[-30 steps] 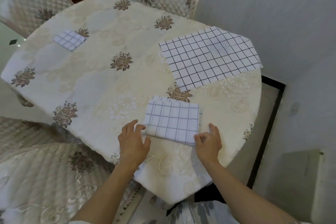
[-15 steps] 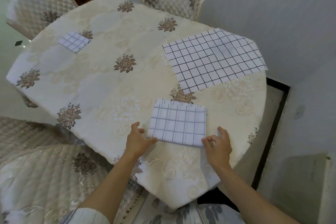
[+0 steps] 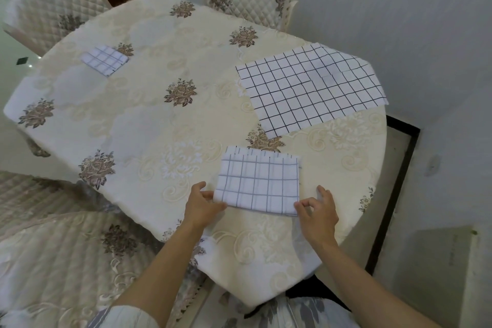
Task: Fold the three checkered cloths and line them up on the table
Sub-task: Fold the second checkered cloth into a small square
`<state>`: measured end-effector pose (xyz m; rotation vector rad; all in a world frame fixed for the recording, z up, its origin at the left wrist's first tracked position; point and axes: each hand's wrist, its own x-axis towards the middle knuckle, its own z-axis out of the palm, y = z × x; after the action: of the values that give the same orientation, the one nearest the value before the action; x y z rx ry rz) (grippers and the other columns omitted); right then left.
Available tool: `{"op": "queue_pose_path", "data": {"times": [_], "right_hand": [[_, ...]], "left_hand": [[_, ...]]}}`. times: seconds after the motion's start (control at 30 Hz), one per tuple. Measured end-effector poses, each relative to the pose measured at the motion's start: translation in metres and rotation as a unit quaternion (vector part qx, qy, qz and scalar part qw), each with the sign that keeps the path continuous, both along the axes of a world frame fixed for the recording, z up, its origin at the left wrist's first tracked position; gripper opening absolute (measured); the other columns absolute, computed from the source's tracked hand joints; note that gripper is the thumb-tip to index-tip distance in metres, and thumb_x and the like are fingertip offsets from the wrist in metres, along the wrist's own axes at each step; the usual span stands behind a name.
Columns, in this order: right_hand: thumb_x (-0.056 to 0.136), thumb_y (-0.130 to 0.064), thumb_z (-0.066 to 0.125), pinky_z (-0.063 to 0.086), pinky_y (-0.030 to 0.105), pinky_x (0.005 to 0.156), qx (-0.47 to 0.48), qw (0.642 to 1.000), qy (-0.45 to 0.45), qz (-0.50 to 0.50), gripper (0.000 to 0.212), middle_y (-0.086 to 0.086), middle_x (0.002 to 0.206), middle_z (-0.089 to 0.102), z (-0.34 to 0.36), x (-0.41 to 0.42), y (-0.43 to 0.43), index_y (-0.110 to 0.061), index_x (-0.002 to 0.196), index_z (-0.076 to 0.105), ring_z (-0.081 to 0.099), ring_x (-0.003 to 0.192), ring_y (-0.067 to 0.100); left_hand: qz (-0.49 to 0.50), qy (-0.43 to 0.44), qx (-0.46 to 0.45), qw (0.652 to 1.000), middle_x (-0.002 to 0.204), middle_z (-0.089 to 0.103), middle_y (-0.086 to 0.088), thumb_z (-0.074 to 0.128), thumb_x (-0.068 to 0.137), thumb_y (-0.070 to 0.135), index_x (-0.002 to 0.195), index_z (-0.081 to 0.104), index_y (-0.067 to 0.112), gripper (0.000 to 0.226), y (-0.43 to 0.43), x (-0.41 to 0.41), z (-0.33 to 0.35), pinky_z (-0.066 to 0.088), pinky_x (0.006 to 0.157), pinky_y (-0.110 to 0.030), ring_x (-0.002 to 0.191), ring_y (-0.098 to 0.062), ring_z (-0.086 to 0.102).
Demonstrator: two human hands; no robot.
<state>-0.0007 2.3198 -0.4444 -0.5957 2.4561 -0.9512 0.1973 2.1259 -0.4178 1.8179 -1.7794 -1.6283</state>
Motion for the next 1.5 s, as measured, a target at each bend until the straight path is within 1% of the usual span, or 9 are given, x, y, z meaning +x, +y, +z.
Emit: {"op": "queue_pose_path", "data": {"times": [0.17,0.33,0.47,0.6,0.73,0.8,1.07,1.33,1.5], "right_hand": [[0.089,-0.028,0.066,0.011,0.042,0.114,0.004,1.000,-0.004,-0.002,0.015,0.004,0.157,0.029,0.002,-0.003,0.000,-0.021,0.076,0.067,0.012,0.147,0.017],[0.089,-0.028,0.066,0.012,0.042,0.113,0.013,1.000,-0.011,-0.009,0.014,0.003,0.157,0.028,0.003,-0.004,0.001,-0.021,0.077,0.067,0.012,0.147,0.017],[0.090,-0.028,0.065,0.013,0.044,0.113,0.019,1.000,-0.009,-0.009,0.015,0.003,0.157,0.029,0.002,-0.005,0.003,-0.021,0.077,0.067,0.012,0.147,0.018],[0.090,-0.028,0.064,0.013,0.045,0.114,0.019,1.000,-0.007,-0.016,0.015,0.003,0.156,0.030,0.002,-0.006,0.004,-0.020,0.077,0.068,0.013,0.147,0.018],[0.089,-0.026,0.064,0.014,0.045,0.113,0.017,0.999,-0.001,-0.032,0.019,0.004,0.154,0.033,0.000,-0.007,0.005,-0.020,0.071,0.066,0.016,0.146,0.019],[0.089,-0.025,0.063,0.015,0.046,0.112,0.019,0.999,0.003,-0.039,0.021,0.004,0.153,0.035,0.000,-0.006,0.005,-0.020,0.069,0.065,0.018,0.145,0.019],[0.090,-0.026,0.062,0.021,0.045,0.112,0.028,0.998,0.007,-0.063,0.020,0.003,0.151,0.039,-0.001,-0.008,0.000,-0.019,0.072,0.067,0.024,0.143,0.019],[0.089,-0.040,0.062,0.018,0.050,0.111,0.052,0.998,0.010,-0.025,0.025,0.005,0.155,0.030,0.003,-0.008,-0.001,-0.022,0.074,0.069,0.016,0.145,0.020],[0.086,-0.032,0.067,0.019,0.049,0.112,0.074,0.997,0.021,-0.006,0.017,0.004,0.157,0.026,-0.002,-0.007,0.003,-0.022,0.073,0.067,0.013,0.146,0.021]], "left_hand": [[-0.004,0.009,0.014,1.000,0.104,0.060,0.006,0.078,0.076,0.002,0.149,0.029,0.014,0.088,0.000,0.001,0.000,0.047,0.086,-0.033,0.106,-0.019,0.059],[-0.025,0.010,0.027,0.999,0.101,0.070,0.002,0.069,0.079,-0.002,0.148,0.029,0.017,0.083,0.006,0.003,0.001,0.047,0.070,-0.023,0.090,-0.007,0.063],[-0.024,0.001,0.018,1.000,0.079,0.071,0.002,0.071,0.080,0.008,0.147,0.032,0.019,0.079,0.012,0.003,-0.003,0.053,0.088,-0.037,0.086,-0.015,0.065],[-0.003,0.010,0.000,1.000,0.061,0.056,0.007,0.069,0.084,0.013,0.141,0.039,0.019,0.065,0.016,0.004,-0.005,0.049,0.073,-0.027,0.065,-0.011,0.057],[-0.009,0.022,-0.003,1.000,0.077,0.068,0.004,0.072,0.081,0.018,0.141,0.038,0.025,0.069,0.018,0.004,-0.004,0.051,0.081,-0.028,0.079,-0.012,0.065],[-0.018,0.027,0.004,0.999,0.085,0.072,0.002,0.073,0.080,0.017,0.143,0.035,0.026,0.075,0.019,0.004,-0.003,0.050,0.079,-0.026,0.086,-0.012,0.067],[-0.030,0.009,-0.031,0.999,0.061,0.059,0.008,0.069,0.084,0.014,0.142,0.038,0.021,0.066,0.019,0.005,-0.007,0.045,0.071,-0.023,0.066,-0.008,0.058],[0.019,0.004,-0.050,0.999,0.071,0.063,-0.001,0.068,0.086,0.015,0.134,0.044,0.020,0.053,0.018,0.001,-0.015,0.045,0.067,-0.024,0.069,-0.014,0.061],[0.034,-0.005,-0.067,0.997,0.076,0.067,-0.004,0.069,0.086,0.015,0.130,0.046,0.020,0.050,0.019,-0.003,-0.018,0.044,0.065,-0.024,0.073,-0.016,0.063]]}}
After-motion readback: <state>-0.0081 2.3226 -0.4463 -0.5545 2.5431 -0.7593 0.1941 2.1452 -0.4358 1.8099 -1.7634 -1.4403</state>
